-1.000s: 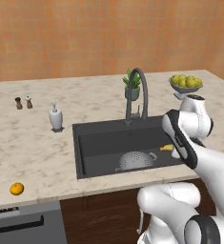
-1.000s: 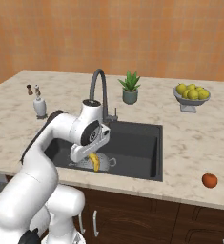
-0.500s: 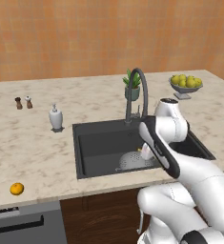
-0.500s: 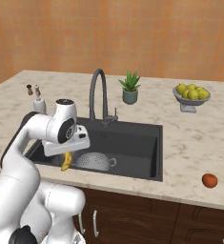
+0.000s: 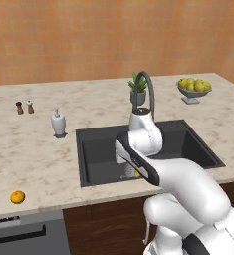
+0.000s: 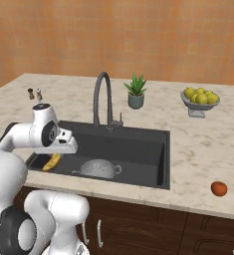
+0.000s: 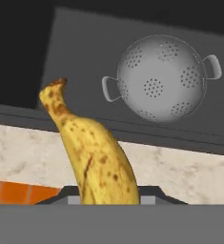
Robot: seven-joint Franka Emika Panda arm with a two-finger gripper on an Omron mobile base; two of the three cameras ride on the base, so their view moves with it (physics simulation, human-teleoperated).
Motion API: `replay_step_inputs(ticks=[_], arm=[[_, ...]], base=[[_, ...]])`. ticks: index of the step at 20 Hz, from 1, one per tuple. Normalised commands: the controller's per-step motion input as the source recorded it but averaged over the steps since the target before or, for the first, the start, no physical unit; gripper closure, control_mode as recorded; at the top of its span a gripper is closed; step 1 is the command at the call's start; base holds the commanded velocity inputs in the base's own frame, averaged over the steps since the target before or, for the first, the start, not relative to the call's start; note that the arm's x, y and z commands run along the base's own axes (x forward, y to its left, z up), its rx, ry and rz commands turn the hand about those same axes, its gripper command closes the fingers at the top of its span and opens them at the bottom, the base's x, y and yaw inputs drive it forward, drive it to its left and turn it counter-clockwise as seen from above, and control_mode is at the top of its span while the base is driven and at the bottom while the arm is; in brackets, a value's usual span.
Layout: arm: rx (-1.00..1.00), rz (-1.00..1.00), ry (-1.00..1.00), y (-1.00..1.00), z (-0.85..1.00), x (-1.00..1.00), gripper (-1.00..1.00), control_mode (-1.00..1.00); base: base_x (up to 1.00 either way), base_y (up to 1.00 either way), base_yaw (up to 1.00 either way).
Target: Put the colander in the sink, put the orange, banana, tangerine in the colander, and turn on the sink faucet and pour water over the colander.
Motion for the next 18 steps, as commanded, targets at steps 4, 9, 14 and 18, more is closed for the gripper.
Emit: replay_step_inputs(ticks=[4,9,14,18], arm=[[-0.23,-0.30,0.08,0.24,-0.27,0.99,1.00,-1.00],[-0.18,-0.09,0.18,-0.13,-0.30,0.91,1.00,-1.00],[-0.07,0.00,0.22,-0.37,-0.26,0.59,1.00,-1.00],[-0.06,0.00,0.01,-0.44,-0.45,0.27,1.00,-1.00]], base=[[0.00,0.00,0.00],[0.00,0.00,0.00],[0.00,0.00,0.00],[0.00,0.00,0.00]])
